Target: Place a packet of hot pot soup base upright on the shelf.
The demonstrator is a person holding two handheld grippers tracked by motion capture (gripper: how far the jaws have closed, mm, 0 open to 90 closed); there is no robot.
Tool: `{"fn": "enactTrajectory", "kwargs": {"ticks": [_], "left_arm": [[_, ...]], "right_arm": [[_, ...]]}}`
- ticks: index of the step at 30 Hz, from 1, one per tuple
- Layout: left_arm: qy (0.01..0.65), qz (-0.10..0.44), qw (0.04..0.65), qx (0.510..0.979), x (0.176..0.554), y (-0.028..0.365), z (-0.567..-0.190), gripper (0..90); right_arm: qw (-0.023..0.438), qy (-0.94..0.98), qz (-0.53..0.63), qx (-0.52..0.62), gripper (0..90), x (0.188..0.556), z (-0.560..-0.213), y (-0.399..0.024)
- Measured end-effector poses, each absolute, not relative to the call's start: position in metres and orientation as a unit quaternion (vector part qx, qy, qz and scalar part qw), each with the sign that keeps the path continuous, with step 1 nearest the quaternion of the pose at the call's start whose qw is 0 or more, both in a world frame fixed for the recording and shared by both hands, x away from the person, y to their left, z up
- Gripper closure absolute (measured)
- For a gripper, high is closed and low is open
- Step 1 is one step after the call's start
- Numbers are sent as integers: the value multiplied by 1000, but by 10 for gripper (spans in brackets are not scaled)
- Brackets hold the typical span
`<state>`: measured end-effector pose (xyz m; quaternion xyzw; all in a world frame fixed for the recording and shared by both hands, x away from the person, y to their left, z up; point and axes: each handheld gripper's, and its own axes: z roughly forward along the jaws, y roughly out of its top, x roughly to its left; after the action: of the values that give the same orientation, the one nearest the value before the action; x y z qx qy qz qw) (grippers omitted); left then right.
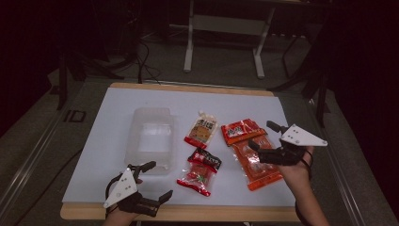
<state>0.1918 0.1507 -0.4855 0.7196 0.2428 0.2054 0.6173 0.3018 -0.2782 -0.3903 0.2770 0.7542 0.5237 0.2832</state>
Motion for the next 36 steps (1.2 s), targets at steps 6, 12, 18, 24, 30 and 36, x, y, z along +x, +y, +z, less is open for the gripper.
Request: {"fn": "enactTrajectory", "kwargs": {"ticks": [6,12,18,24,30,36], "left_arm": [[243,208,617,719,192,150,-486,11],[247,212,616,717,192,151,-485,11],[243,206,613,722,192,151,-486,11],[240,202,614,724,192,149,-487,11],[239,201,612,727,192,149,-487,11],[241,201,612,726,189,151,-488,11]], "right_arm": [[288,760,505,290,101,325,-396,-279],[271,759,502,312,100,344,-405,-283],[268,760,477,352,99,364,-415,-287],[261,768,461,360,100,379,-429,-291],[245,783,439,365,122,398,-446,-295],[229,791,433,365,146,412,-459,-300]]}}
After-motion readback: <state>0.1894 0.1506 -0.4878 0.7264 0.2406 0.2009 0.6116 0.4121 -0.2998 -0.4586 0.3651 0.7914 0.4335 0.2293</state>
